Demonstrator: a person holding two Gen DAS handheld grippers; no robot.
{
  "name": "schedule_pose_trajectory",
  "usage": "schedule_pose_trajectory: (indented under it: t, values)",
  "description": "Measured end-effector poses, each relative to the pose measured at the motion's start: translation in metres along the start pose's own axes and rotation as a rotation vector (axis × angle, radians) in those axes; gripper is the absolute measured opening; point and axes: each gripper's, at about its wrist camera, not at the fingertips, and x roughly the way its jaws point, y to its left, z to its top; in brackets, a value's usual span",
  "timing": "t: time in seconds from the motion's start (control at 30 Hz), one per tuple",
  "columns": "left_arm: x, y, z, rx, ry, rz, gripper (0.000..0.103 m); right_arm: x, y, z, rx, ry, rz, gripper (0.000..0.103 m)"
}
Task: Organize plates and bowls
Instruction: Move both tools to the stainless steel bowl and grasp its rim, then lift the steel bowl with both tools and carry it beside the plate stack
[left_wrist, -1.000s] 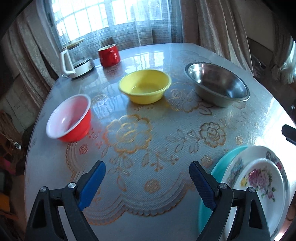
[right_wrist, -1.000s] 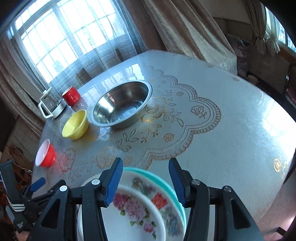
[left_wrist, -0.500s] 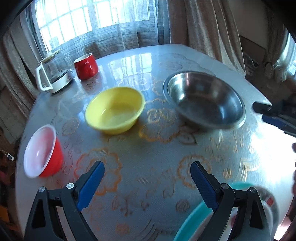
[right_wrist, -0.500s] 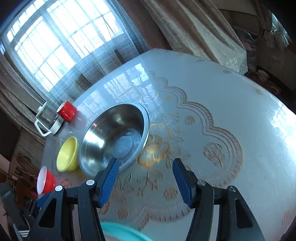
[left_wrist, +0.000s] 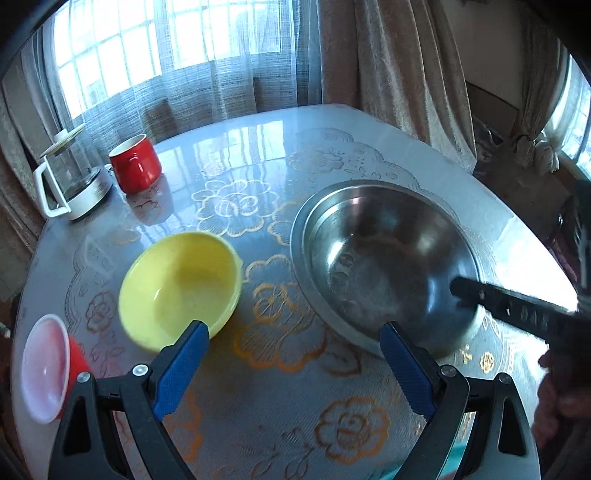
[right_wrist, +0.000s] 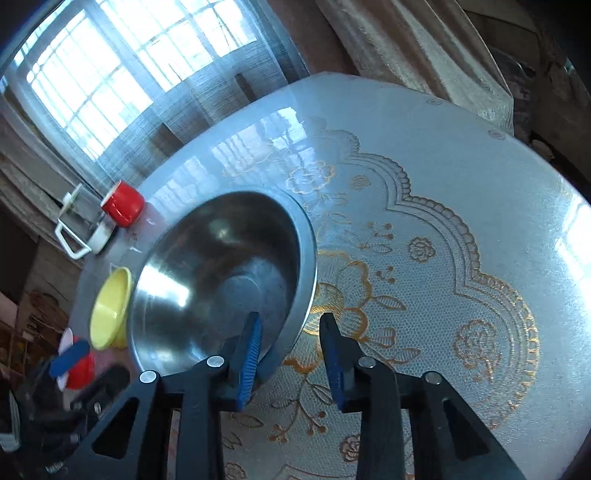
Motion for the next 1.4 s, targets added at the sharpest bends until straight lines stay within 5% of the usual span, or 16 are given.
schedule_pose_trajectory:
  t: [0.23,0.4,0.47,1.0,1.4]
  values:
    - [0.017,-0.02,0.005,0.066,0.0,0.002,0.086,-0.009,-0.012,-0.015,-0.005,0.007,0.001,0.021]
    - [0.029,-0.034,0.004,0.119,0.041,-0.014,0.04,-0.012,-0.017,-0.018,0.003,0.01,0.013,0.019]
    - [0.03,-0.04,0.002,0.148,0.047,-0.013,0.029,-0.013,-0.015,-0.02,-0.006,0.009,0.014,0.019]
    - [-0.011,-0.017,-0.032,0.13,0.023,0.042,0.029,-0.039,0.011,-0.049,-0.042,0.0,0.044,0.018]
    - [-0.085,0.021,-0.066,0.02,-0.076,0.05,0.029,-0.105,0.06,-0.084,-0.118,-0.081,0.109,0.018]
